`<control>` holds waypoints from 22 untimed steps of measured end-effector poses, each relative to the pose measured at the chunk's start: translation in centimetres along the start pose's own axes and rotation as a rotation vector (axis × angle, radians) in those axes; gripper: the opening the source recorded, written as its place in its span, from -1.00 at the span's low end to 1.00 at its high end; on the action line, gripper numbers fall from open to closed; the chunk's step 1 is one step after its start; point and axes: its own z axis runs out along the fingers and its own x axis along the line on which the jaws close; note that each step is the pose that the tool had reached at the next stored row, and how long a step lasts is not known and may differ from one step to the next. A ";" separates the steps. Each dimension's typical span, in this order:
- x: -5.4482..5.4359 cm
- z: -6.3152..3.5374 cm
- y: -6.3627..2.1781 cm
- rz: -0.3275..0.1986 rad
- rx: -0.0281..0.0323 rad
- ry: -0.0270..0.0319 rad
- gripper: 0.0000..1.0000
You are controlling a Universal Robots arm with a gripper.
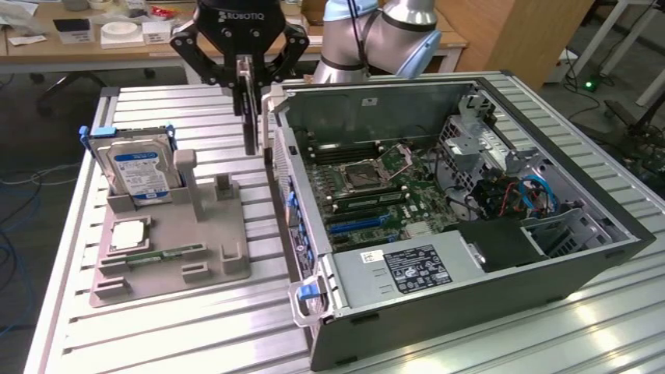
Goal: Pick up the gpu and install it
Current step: 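Pick up the gpu and move the gpu toward the slot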
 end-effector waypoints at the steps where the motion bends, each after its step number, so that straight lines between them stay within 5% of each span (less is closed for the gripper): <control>1: -0.1 0.00 0.01 0.000 -0.0001 0.0000 -0.46; 22: -2.2 0.01 0.11 0.000 -0.0001 -0.0001 -0.46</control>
